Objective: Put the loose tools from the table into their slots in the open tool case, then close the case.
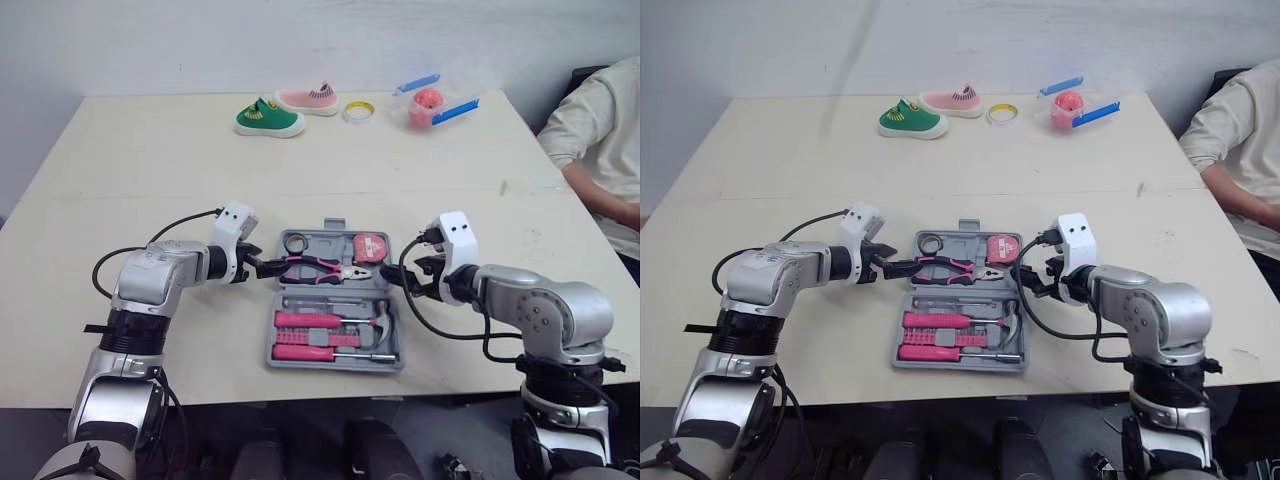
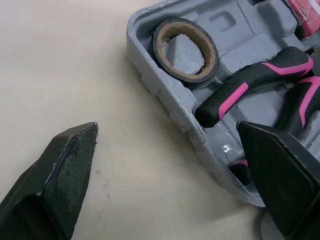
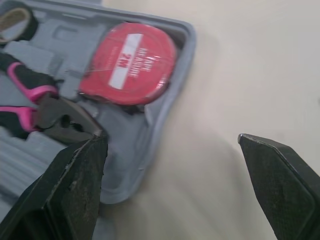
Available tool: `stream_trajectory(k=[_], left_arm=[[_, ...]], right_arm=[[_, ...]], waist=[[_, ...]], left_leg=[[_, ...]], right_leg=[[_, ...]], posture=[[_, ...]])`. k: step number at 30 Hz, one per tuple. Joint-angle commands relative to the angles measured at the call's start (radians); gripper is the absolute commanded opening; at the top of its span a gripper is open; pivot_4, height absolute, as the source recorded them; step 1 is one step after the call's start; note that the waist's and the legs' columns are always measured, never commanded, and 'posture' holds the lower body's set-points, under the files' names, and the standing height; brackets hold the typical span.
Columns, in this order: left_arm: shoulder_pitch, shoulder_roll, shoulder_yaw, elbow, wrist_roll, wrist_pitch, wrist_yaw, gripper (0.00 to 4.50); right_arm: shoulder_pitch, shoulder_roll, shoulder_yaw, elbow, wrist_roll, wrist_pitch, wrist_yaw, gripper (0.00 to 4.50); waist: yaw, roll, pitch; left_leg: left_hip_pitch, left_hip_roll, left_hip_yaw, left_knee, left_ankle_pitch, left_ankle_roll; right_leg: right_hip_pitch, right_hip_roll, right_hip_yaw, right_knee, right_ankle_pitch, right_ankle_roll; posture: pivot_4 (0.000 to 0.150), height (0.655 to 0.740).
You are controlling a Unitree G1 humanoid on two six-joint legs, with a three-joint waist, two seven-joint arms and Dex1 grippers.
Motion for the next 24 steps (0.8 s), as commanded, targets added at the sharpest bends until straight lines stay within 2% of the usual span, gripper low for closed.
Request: stream_trajectory(k=[1, 2, 11, 14, 18, 19, 20, 24], left_arm=[[0.004, 0.0, -0.002, -0.007, -0.001, -0.017, 0.005, 3.95], [0.008, 0.003, -0.012, -0.01, 0.004, -0.021, 0.004, 3.65], [0.02, -0.006, -0.02, -0.022, 0.005, -0.026, 0.019, 3.65], [0.02, -0.026, -0.01, -0.035, -0.002, -0.024, 0.036, 2.82], [0.041, -0.033, -0.013, -0.062, -0.007, -0.006, 0.045, 0.94], [0.047, -0.033, -0.014, -0.067, -0.008, -0.003, 0.046, 0.6], [0.05, -0.034, -0.013, -0.073, -0.012, 0.001, 0.047, 0.44], [0.051, -0.038, -0.008, -0.082, -0.023, 0.011, 0.048, 0.38]], right_arm=[[-0.018, 0.015, -0.017, -0.012, 0.005, -0.002, -0.004, 3.5], [-0.019, 0.017, -0.012, -0.008, 0.003, -0.005, -0.005, 3.05], [-0.023, 0.025, 0.012, 0.011, -0.01, -0.026, -0.009, 3.05], [-0.021, 0.028, 0.014, 0.007, -0.014, -0.026, -0.009, 2.14], [-0.021, 0.036, 0.017, 0.004, -0.017, -0.022, -0.012, 0.11], [-0.021, 0.038, 0.018, 0.003, -0.017, -0.022, -0.012, 0.0], [-0.022, 0.042, 0.018, 0.002, -0.017, -0.021, -0.014, 0.0], [-0.024, 0.053, 0.009, -0.002, -0.011, -0.015, -0.014, 0.0]], waist=[[-0.001, 0.0, 0.0], [0.0, 0.0, 0.0], [0.0, 0.0, 0.0], [0.001, 0.0, 0.0], [-0.001, 0.0, 0.0], [0.0, 0.0, 0.0], [0.0, 0.0, 0.0], [-0.001, 0.0, 0.0]], left_leg=[[0.0, 0.0, 0.0, 0.0, 0.0, 0.0], [0.0, 0.0, 0.0, -0.001, 0.0, 0.0], [0.0, 0.0, 0.0, 0.0, 0.0, 0.0], [0.0, 0.0, 0.0, 0.0, 0.0, 0.0], [0.0, 0.0, 0.0, 0.0, 0.0, 0.0], [0.001, 0.0, 0.0, 0.0, 0.0, 0.0], [0.002, 0.0, 0.0, -0.001, 0.0, 0.0], [0.003, 0.0, 0.0, -0.001, 0.0, 0.0]], right_leg=[[0.0, 0.0, 0.0, 0.0, 0.0, 0.0], [-0.001, 0.0, 0.0, 0.0, 0.0, 0.0], [-0.001, 0.0, 0.0, 0.001, 0.0, 0.0], [-0.001, 0.0, 0.0, 0.001, 0.0, 0.0], [-0.001, 0.0, 0.0, 0.001, 0.0, 0.0], [0.0, 0.0, 0.0, 0.001, 0.0, 0.0], [0.0, 0.0, 0.001, 0.0, 0.0, 0.0], [0.001, 0.0, 0.001, 0.0, 0.0, 0.0]], posture=[[0.15, 0.74], [0.15, 0.74], [0.15, 0.74], [0.15, 0.74], [0.15, 0.74], [0.15, 0.74], [0.15, 0.74], [0.15, 0.74]])
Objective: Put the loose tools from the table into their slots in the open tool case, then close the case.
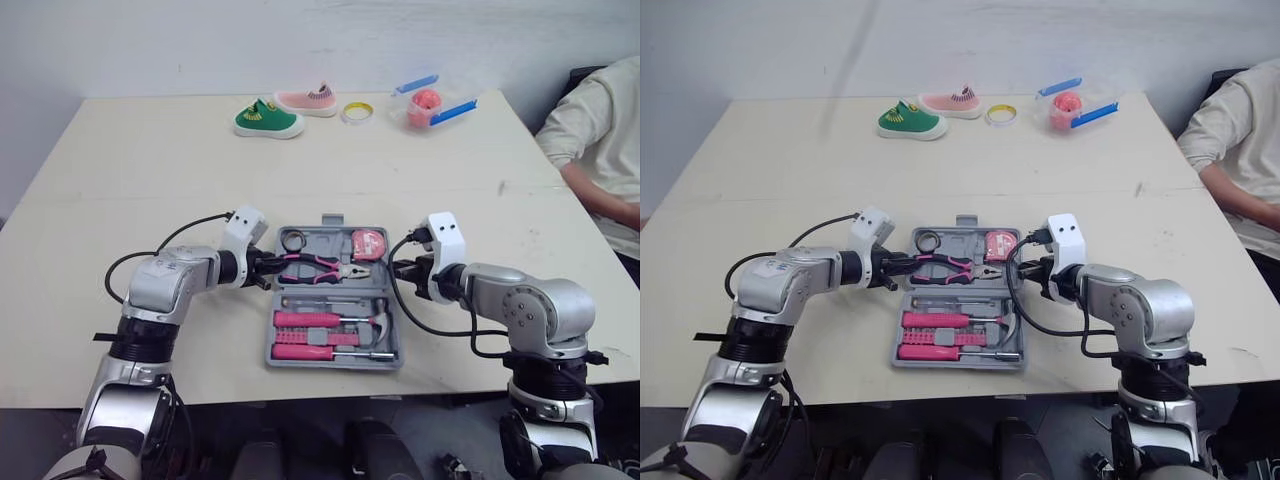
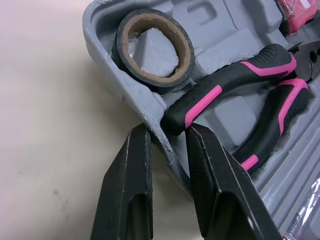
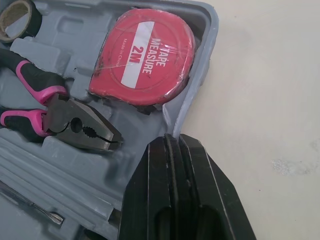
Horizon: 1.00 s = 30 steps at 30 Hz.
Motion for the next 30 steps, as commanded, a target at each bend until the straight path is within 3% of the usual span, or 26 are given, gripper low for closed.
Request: stream_trajectory(k=[1, 9, 15, 20, 26, 30], left_arm=[[0.014, -0.001, 0.005, -0.023, -0.013, 0.012, 0.004, 0.38], [-0.048, -0.042, 0.056, 0.0, -0.036, -0.112, -0.005, 0.34], [-0.109, -0.048, -0.005, 0.097, 0.046, -0.475, -0.09, 0.32], [0.015, -0.021, -0.072, 0.072, 0.137, -0.748, -0.147, 0.32], [0.188, -0.04, -0.027, 0.023, 0.171, -0.879, -0.061, 0.29], [0.239, -0.035, -0.015, 0.011, 0.206, -0.977, -0.03, 0.22]], right_arm=[[-0.008, 0.011, -0.026, -0.025, 0.005, 0.001, -0.008, 0.0], [-0.028, 0.03, -0.058, -0.042, -0.002, -0.113, 0.002, 0.0], [-0.019, 0.007, 0.019, -0.038, -0.088, -0.371, 0.028, 0.0], [0.132, -0.009, 0.11, -0.063, -0.199, -0.589, 0.024, 0.0], [0.339, -0.053, 0.225, -0.018, -0.425, -1.003, -0.002, 0.0], [0.411, -0.068, 0.228, 0.066, -0.524, -1.246, -0.031, 0.0]], waist=[[0.0, 0.0, 0.0], [0.002, 0.0, 0.0], [0.001, 0.0, 0.001], [0.0, 0.0, 0.001], [0.002, -0.001, 0.0], [0.002, -0.001, 0.0]], left_leg=[[0.0, 0.0, 0.0, 0.0, 0.0, 0.0], [-0.001, 0.0, 0.0, 0.0, 0.0, 0.0], [-0.005, -0.001, 0.0, 0.0, 0.003, -0.005], [-0.007, 0.0, 0.002, -0.002, 0.003, -0.005], [-0.009, 0.0, 0.003, 0.001, 0.0, -0.001], [0.0, -0.001, 0.003, 0.001, -0.003, 0.005]], right_leg=[[0.0, 0.0, 0.0, 0.0, 0.0, 0.0], [-0.001, 0.0, 0.0, 0.0, 0.0, 0.0], [-0.004, 0.0, -0.001, 0.001, 0.0, 0.0], [-0.005, 0.0, -0.001, -0.002, 0.0, 0.0], [-0.006, 0.0, 0.0, -0.003, 0.0, 0.001], [0.003, -0.001, 0.0, -0.008, 0.002, 0.003]], posture=[[0.15, 0.74], [0.15, 0.74], [0.15, 0.74], [0.15, 0.74], [0.15, 0.74], [0.15, 0.74]])
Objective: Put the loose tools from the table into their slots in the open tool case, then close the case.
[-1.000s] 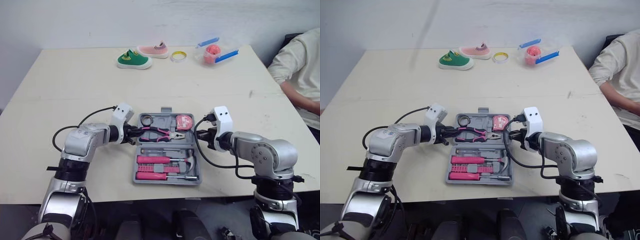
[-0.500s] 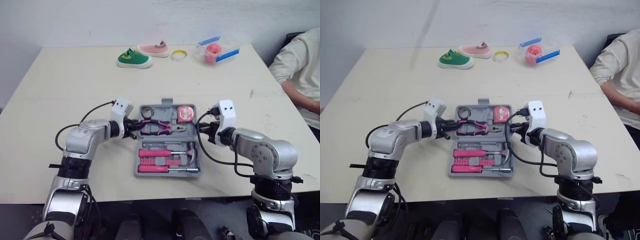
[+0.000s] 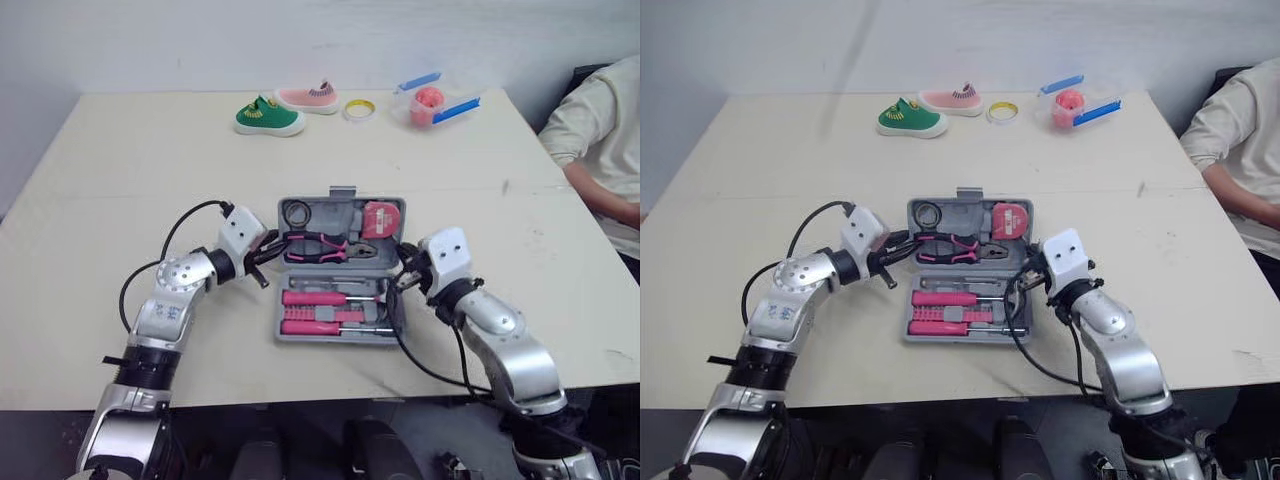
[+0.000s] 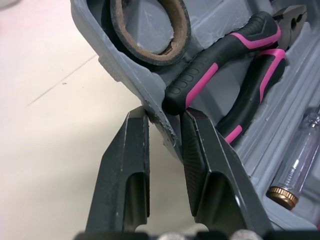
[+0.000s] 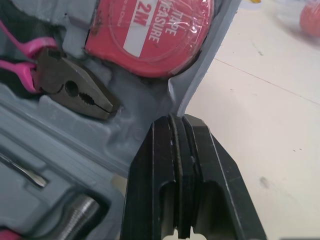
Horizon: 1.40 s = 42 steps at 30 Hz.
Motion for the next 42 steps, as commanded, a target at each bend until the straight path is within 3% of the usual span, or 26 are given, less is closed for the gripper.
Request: stream_trajectory(k=[1, 4, 9, 15, 18, 20, 22, 24, 27, 30, 32, 34, 36, 39, 41, 42], left_arm=[[0.035, 0.01, -0.012, -0.038, 0.036, -0.122, -0.001, 0.19], [0.084, 0.019, 0.014, -0.089, 0.039, -0.189, 0.02, 0.0], [0.17, 0.048, 0.029, -0.139, 0.045, -0.264, 0.021, 0.0], [0.289, 0.114, 0.048, -0.197, 0.009, -0.274, -0.03, 0.0], [0.394, 0.184, 0.106, -0.349, -0.112, -0.157, -0.099, 1.12], [0.5, 0.284, 0.207, -0.494, -0.233, -0.026, -0.167, 2.01], [0.646, 0.398, 0.393, -0.595, -0.426, 0.171, -0.266, 2.82], [0.768, 0.5, 0.557, -0.605, -0.565, 0.353, -0.375, 2.82], [0.836, 0.581, 0.684, -0.529, -0.629, 0.439, -0.5, 2.82], [0.649, 0.6, 0.549, -0.411, -0.546, 0.403, -0.438, 2.82], [0.459, 0.572, 0.414, -0.331, -0.489, 0.38, -0.405, 2.82], [0.343, 0.542, 0.326, -0.275, -0.427, 0.338, -0.396, 2.89], [0.233, 0.503, 0.233, -0.218, -0.379, 0.321, -0.397, 2.35], [0.077, 0.427, 0.095, -0.132, -0.299, 0.286, -0.406, 1.17], [0.02, 0.395, 0.053, -0.088, -0.268, 0.271, -0.413, 0.23], [-0.036, 0.357, 0.01, -0.05, -0.241, 0.261, -0.408, 0.11]], right_arm=[[0.044, -0.032, -0.013, 0.068, -0.108, -0.228, -0.038, 0.0], [0.088, -0.062, -0.013, 0.106, -0.165, -0.383, -0.04, 0.0], [0.138, -0.072, -0.028, 0.097, -0.176, -0.483, -0.017, 0.0], [0.252, -0.184, -0.008, 0.05, -0.248, -0.679, 0.061, 0.0], [0.349, -0.268, -0.08, -0.104, -0.145, -0.713, 0.15, 1.03], [0.458, -0.366, -0.193, -0.323, 0.014, -0.59, 0.258, 1.98], [0.65, -0.484, -0.351, -0.514, 0.265, -0.37, 0.395, 2.87], [0.817, -0.546, -0.489, -0.623, 0.478, -0.21, 0.48, 2.87], [0.92, -0.556, -0.603, -0.677, 0.708, -0.09, 0.498, 2.87], [0.855, -0.573, -0.545, -0.664, 0.799, 0.021, 0.447, 2.87], [0.788, -0.571, -0.476, -0.638, 0.788, 0.081, 0.415, 2.87], [0.749, -0.561, -0.442, -0.627, 0.805, 0.125, 0.402, 2.35], [0.711, -0.555, -0.387, -0.631, 0.793, 0.146, 0.41, 1.68], [0.666, -0.559, -0.284, -0.632, 0.76, 0.195, 0.42, 0.03], [0.633, -0.555, -0.24, -0.627, 0.734, 0.215, 0.414, 0.0], [0.603, -0.544, -0.204, -0.611, 0.719, 0.23, 0.4, 0.0]], waist=[[0.0, 0.0, 0.0], [0.0, 0.0, 0.0], [-0.001, 0.0, 0.0], [-0.002, 0.0, 0.0], [-0.003, 0.001, 0.0], [-0.004, 0.004, 0.004], [-0.004, 0.004, 0.007], [0.0, 0.002, 0.007], [0.003, 0.001, 0.01], [0.016, 0.002, 0.01], [0.028, 0.002, 0.01], [0.032, 0.003, 0.011], [0.027, 0.003, 0.011], [0.025, 0.004, 0.01], [0.021, 0.003, 0.01], [0.023, 0.003, 0.01]], left_leg=[[0.004, 0.0, 0.0, -0.002, 0.0, 0.0], [0.006, 0.001, 0.0, -0.004, 0.0, 0.0], [0.006, 0.001, 0.0, -0.003, 0.0, -0.001], [0.007, 0.002, 0.0, -0.004, 0.0, -0.001], [0.009, 0.002, 0.0, -0.005, 0.0, -0.001], [0.008, 0.003, 0.0, -0.005, -0.001, -0.001], [0.008, 0.004, -0.001, -0.004, -0.001, -0.001], [0.012, 0.005, -0.007, -0.006, -0.001, -0.001], [0.024, 0.006, -0.01, -0.01, -0.004, -0.005], [0.025, 0.006, -0.01, -0.009, -0.004, -0.004], [0.026, 0.005, -0.01, -0.008, -0.003, -0.002], [0.022, 0.005, -0.01, -0.008, -0.002, -0.002], [0.02, 0.004, -0.009, -0.009, -0.004, -0.001], [0.014, 0.005, -0.009, -0.007, -0.008, 0.0], [0.0, 0.005, -0.007, -0.003, -0.005, -0.004], [-0.001, 0.005, -0.007, -0.003, -0.005, -0.005]], right_leg=[[0.003, 0.0, 0.0, -0.001, 0.0, 0.0], [0.006, 0.0, 0.0, -0.002, 0.0, 0.0], [0.006, 0.0, 0.0, -0.002, 0.0, 0.0], [0.007, 0.001, 0.0, -0.003, 0.0, 0.0], [0.009, 0.001, 0.0, -0.004, -0.001, -0.001], [0.009, 0.001, 0.0, -0.004, -0.001, -0.001], [0.009, 0.0, -0.001, -0.003, -0.001, -0.003], [0.015, 0.001, -0.005, -0.005, -0.003, -0.005], [0.034, 0.001, -0.01, -0.01, -0.007, -0.011], [0.036, 0.0, -0.009, -0.014, -0.014, -0.025], [0.033, 0.0, -0.009, -0.015, -0.014, -0.025], [0.03, -0.001, -0.01, -0.016, -0.008, -0.02], [0.028, -0.002, -0.01, -0.019, -0.001, -0.007], [0.023, -0.001, -0.01, -0.021, -0.002, -0.009], [0.011, 0.001, -0.009, -0.016, 0.0, -0.005], [0.01, 0.002, -0.008, -0.016, 0.0, -0.004]], posture=[[0.15, 0.74], [0.15, 0.74], [0.15, 0.74], [0.15, 0.74], [0.15, 0.74], [0.15, 0.74], [0.15, 0.74], [0.15, 0.74], [0.15, 0.74], [0.15, 0.74], [0.15, 0.74], [0.15, 0.74], [0.15, 0.74], [0.15, 0.74], [0.15, 0.74], [0.15, 0.74]])
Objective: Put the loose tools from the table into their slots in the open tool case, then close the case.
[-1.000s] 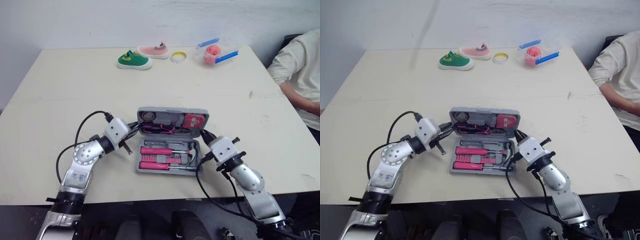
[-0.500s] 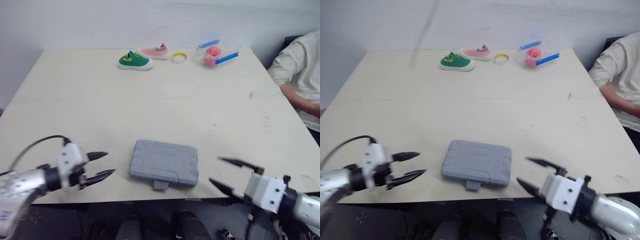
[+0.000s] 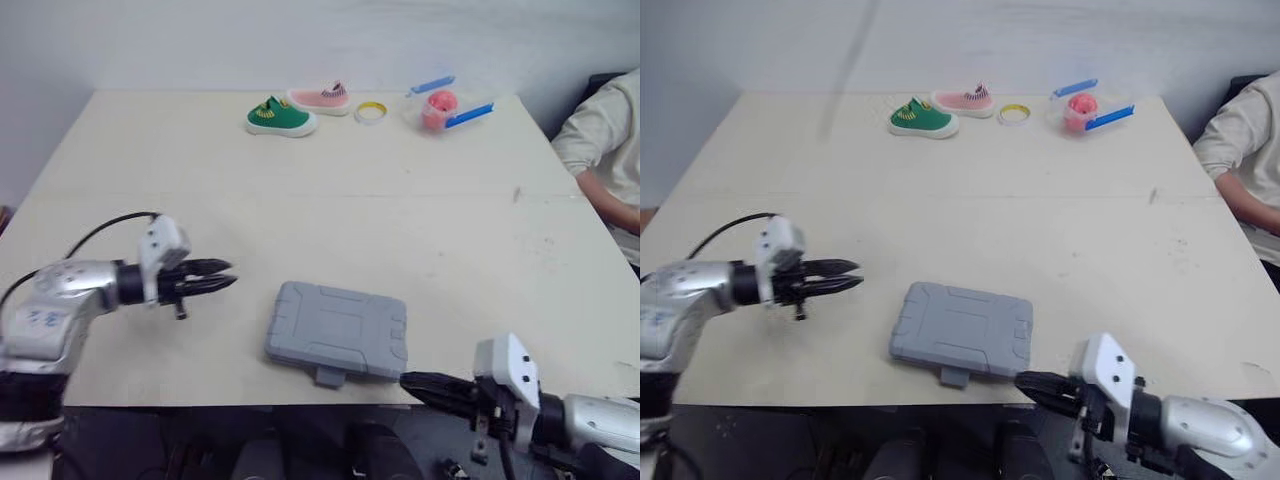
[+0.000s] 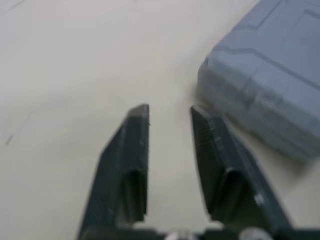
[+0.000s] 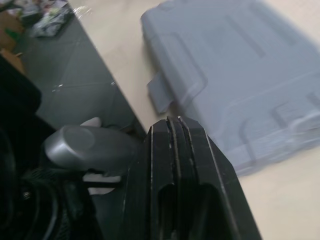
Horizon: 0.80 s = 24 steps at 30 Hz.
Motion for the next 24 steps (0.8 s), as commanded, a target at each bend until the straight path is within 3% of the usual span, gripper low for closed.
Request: stream_trajectory(k=[1, 11, 24], left_arm=[[-0.125, -0.068, -0.086, 0.094, 0.081, -0.043, -0.002, 0.11], [-0.295, -0.253, -0.222, 0.305, 0.206, -0.17, -0.049, 0.11], [-0.236, -0.255, -0.221, 0.212, 0.209, -0.157, -0.103, 0.11]], right_arm=[[-0.065, 0.025, 0.089, 0.007, -0.043, 0.044, -0.022, 0.0], [-0.244, 0.099, 0.221, 0.132, -0.149, 0.135, -0.077, 0.0], [-0.428, 0.239, 0.139, 0.333, -0.295, 0.122, -0.185, 0.0]], waist=[[0.004, -0.001, 0.001], [0.002, -0.002, 0.001], [0.004, -0.002, 0.001]], left_leg=[[0.001, 0.0, 0.0, 0.001, 0.0, 0.0], [0.002, -0.002, 0.001, 0.012, -0.002, 0.01], [0.004, -0.002, 0.003, 0.013, -0.001, 0.009]], right_leg=[[0.0, 0.001, -0.001, 0.001, 0.0, 0.0], [0.004, 0.0, 0.004, 0.003, 0.005, 0.009], [0.003, -0.001, 0.005, 0.007, 0.004, 0.008]], posture=[[0.15, 0.74], [0.15, 0.74], [0.15, 0.74]])
